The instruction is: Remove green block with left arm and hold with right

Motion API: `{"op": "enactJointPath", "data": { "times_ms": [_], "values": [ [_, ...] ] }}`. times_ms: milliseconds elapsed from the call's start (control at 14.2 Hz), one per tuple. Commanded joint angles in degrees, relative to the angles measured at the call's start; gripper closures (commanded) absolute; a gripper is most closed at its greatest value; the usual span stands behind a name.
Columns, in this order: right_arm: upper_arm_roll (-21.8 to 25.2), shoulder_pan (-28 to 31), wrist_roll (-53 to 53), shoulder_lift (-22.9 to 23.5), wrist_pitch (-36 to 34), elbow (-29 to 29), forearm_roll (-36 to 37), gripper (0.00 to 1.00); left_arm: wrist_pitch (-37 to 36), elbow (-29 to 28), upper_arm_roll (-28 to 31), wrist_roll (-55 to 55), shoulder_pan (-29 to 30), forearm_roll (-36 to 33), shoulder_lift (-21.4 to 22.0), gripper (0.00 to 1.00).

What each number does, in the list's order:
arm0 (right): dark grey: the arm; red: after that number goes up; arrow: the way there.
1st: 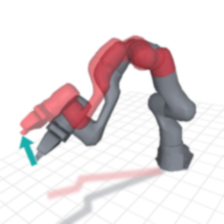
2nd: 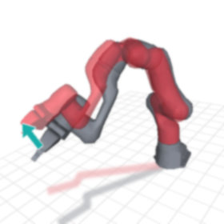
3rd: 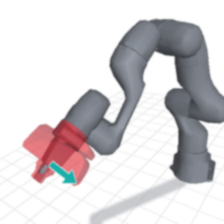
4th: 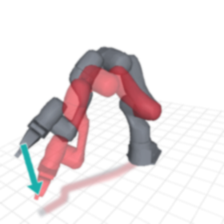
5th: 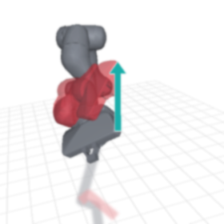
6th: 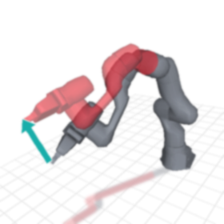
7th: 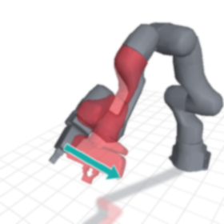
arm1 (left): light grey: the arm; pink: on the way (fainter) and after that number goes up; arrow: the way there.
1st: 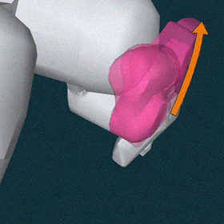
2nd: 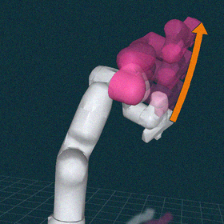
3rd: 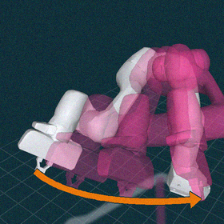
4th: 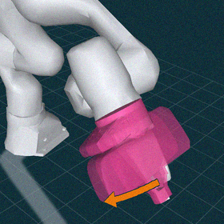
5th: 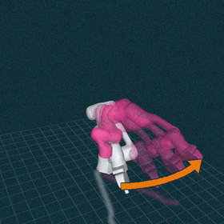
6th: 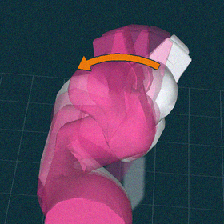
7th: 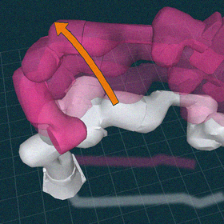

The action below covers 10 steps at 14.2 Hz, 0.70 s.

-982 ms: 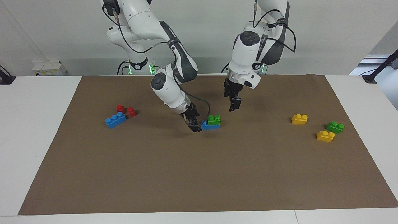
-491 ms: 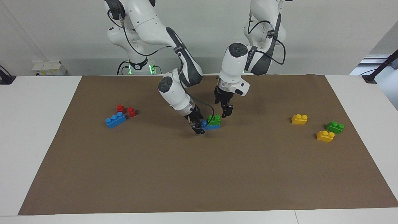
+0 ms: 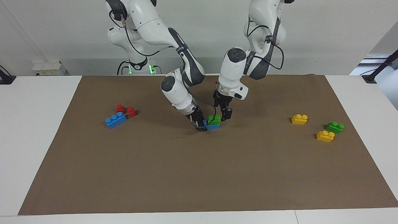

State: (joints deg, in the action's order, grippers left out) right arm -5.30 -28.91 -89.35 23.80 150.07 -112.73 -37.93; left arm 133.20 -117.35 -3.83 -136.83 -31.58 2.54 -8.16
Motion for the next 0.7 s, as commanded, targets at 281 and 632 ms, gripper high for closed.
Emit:
{"op": "enactJointPath", "data": {
  "times_ms": [281,632],
  "values": [
    [0.1,-0.4,0.1,-0.2,1.9,-0.8,-1.4,1.0,2.7,2.6,0.9,-5.1,-1.8,-3.5,-4.3,0.0],
    [0.1,-0.4,0.1,-0.2,2.0,-0.8,-1.4,1.0,2.9,4.5,0.9,-7.2,-1.9,-5.4,-6.7,0.0]
  ]
}}
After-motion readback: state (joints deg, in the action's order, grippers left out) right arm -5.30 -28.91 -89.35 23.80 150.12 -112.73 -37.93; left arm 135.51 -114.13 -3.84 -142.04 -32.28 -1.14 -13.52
